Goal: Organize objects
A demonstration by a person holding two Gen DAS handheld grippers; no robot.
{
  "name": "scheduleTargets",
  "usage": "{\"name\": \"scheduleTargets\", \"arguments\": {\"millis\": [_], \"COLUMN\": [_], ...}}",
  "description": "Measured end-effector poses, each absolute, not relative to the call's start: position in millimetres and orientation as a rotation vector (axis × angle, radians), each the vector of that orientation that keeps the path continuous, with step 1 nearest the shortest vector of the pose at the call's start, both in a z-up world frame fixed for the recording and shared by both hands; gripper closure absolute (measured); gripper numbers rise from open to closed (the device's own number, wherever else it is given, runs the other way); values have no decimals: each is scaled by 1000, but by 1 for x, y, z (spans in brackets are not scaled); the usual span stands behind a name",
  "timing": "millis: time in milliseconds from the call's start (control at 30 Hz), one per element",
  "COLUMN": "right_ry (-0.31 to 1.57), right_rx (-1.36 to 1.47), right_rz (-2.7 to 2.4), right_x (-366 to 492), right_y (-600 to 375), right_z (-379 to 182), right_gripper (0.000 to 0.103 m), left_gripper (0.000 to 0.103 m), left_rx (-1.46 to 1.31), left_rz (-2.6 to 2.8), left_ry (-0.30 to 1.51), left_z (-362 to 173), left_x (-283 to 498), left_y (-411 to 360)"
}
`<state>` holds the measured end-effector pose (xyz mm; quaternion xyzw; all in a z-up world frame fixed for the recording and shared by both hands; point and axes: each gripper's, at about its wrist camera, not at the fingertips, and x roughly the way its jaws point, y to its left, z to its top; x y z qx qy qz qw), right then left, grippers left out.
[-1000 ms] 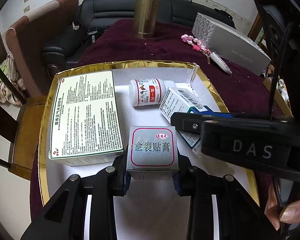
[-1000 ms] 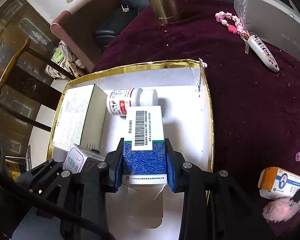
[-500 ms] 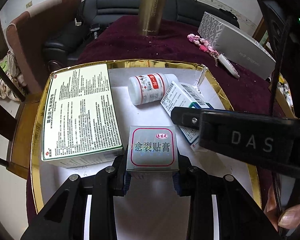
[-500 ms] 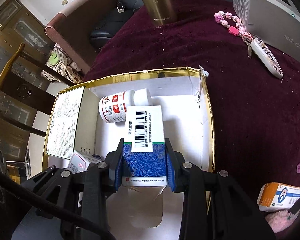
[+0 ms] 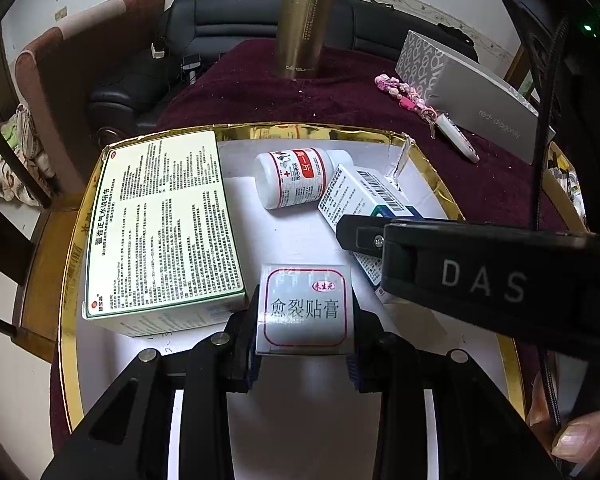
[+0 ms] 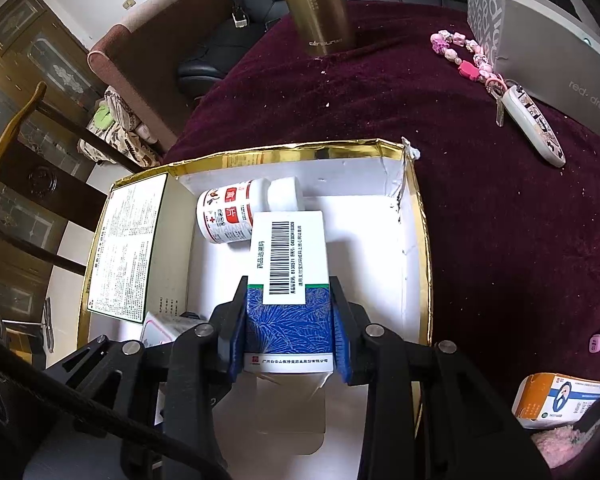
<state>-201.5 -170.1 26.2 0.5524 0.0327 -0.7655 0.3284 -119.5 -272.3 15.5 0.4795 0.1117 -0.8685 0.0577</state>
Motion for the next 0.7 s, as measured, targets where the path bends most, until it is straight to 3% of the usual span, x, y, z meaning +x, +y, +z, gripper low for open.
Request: {"name": "scheduleTargets", "arguments": {"millis": [500, 567, 633, 700], "right_ry": [58, 35, 32, 34], "right_rx": [1484, 1479, 1477, 1471], "right_rz": [-1993, -1981, -1984, -1988], "right_x": [-202, -202, -202, -201], "right_y": [-171, -170, -169, -169], "right_z": [26, 28, 29, 30], "right_gripper": [70, 66, 55, 54], "left_gripper": [72, 71, 66, 63], "left_rx": [1446, 1444, 1444, 1440], "left_rz": [-2629, -2632, -2635, -2637], "left_ry": [356, 359, 363, 359], "left_z": [21, 22, 23, 25], "left_x": [-113, -112, -111, -109], "left_y": [-276, -276, -276, -275]}}
